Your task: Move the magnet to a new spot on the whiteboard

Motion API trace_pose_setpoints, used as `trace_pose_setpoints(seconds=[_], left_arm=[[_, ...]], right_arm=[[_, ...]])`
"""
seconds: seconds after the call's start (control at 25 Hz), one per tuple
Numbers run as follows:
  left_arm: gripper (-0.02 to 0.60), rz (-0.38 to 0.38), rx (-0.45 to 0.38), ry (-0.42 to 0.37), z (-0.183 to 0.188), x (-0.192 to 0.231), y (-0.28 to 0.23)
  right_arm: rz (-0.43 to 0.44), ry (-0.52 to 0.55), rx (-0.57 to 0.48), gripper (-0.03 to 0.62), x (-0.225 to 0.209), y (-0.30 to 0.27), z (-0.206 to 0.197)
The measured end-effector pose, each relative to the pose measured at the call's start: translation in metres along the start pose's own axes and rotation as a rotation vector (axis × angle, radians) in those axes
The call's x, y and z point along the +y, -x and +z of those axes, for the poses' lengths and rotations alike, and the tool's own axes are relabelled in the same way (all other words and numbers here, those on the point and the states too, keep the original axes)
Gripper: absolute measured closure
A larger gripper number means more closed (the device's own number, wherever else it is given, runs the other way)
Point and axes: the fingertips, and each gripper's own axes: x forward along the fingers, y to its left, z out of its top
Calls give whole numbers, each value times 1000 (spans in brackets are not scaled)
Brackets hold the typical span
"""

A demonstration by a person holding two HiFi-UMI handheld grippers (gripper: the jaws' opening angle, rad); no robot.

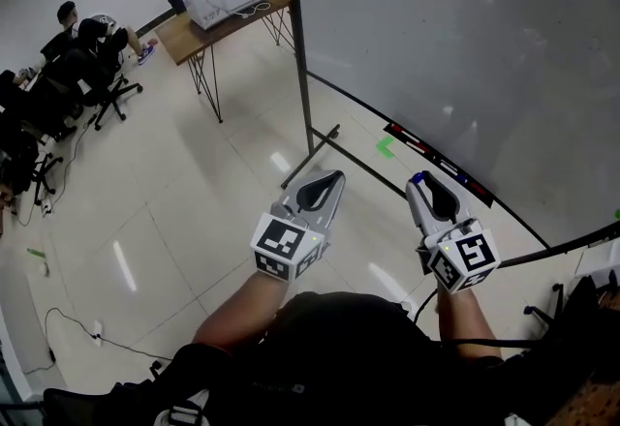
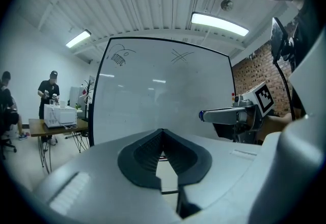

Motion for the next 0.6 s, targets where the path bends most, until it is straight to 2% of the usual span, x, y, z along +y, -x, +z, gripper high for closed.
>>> trace_pose_setpoints(seconds=[0.36,0.6], left_arm=[[566,22,-24,41,6,82,34],[566,40,-8,64,-7,116,25]], right_arm=[[25,-15,23,482,59,-69,-1],[39,-21,39,482,56,-108,-13]])
